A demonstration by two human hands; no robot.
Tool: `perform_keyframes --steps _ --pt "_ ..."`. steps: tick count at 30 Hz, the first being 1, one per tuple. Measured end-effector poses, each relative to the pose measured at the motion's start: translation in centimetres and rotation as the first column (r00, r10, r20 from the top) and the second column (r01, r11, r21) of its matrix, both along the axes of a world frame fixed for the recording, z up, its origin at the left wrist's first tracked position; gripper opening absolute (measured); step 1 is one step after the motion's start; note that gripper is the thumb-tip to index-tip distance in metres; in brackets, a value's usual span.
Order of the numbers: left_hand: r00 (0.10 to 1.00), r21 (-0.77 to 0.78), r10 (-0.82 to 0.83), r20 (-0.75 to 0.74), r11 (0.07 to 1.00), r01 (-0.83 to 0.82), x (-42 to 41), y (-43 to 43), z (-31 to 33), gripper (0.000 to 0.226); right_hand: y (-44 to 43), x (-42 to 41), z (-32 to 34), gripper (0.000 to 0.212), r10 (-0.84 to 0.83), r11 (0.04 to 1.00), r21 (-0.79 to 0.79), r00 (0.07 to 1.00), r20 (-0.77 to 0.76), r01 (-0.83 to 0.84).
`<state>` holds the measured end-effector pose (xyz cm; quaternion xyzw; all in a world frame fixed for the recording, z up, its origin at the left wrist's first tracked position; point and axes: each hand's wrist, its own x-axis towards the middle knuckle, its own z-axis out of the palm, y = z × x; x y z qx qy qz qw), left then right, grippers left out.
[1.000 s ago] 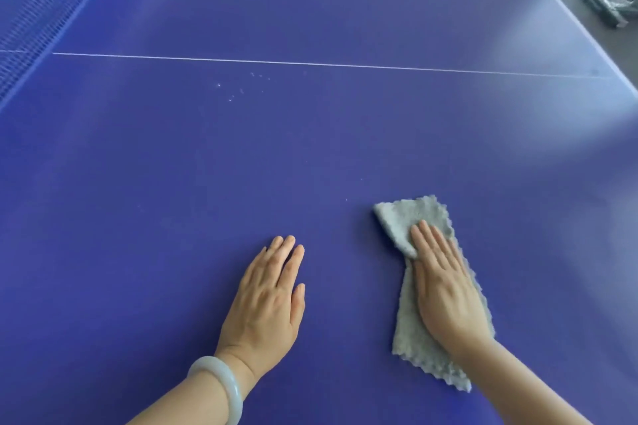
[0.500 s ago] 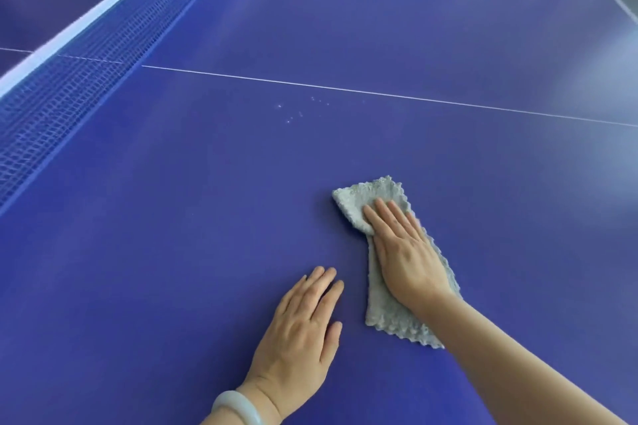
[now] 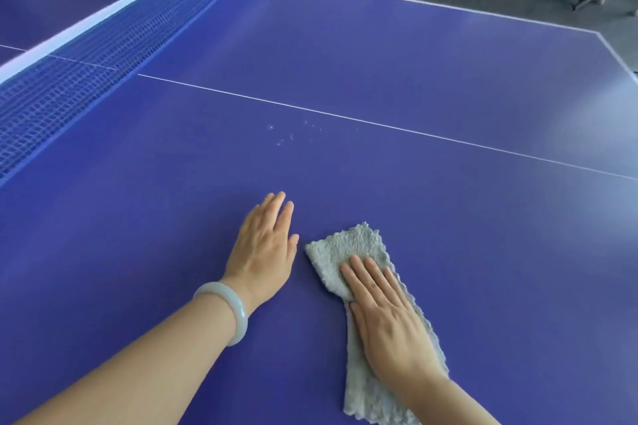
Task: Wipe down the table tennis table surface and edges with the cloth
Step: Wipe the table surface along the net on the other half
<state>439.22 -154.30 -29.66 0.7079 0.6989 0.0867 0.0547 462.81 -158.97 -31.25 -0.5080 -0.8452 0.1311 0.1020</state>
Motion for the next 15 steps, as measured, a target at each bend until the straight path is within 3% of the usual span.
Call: perform_keyframes --steps 2,4,7,9,11,13,15 --pt "1.000 -0.013 0.023 -0.008 1.000 -0.023 0.3 0.9 -0.8 0.058 2.0 4.6 0.6 0.049 -0.034 0.999 0.025 0.999 0.000 0.034" --pt "0.999 0.006 0.054 -0.005 0.999 -0.054 0.7 1.0 -1.3 0.058 4.7 8.1 1.1 0.047 -0.249 0.968 0.008 0.968 -0.030 0.249" --pt "0.998 0.008 0.056 0.002 0.998 -0.056 0.7 0.8 -1.3 0.057 8.0 8.0 0.6 0.052 -0.604 0.797 -0.037 0.797 0.001 0.603" --pt "0.998 0.006 0.055 0.008 0.998 -0.055 0.6 0.8 -1.3 0.055 9.3 4.1 0.4 0.059 -0.713 0.700 -0.052 0.701 0.017 0.712" --pt "0.998 0.011 0.068 0.016 0.998 -0.068 0.7 0.7 -1.0 0.052 9.3 -0.7 0.5 0.066 -0.635 0.772 -0.013 0.772 -0.021 0.635" --pt "0.997 0.010 0.071 0.016 0.997 -0.071 0.6 0.7 -0.9 0.053 8.4 -4.6 0.3 0.065 -0.367 0.930 0.000 0.928 -0.066 0.368" --pt "0.997 0.012 0.069 0.022 0.998 -0.069 0.5 0.8 -0.8 0.060 7.5 -4.8 0.6 0.060 -0.060 0.998 -0.024 0.997 -0.038 0.060"
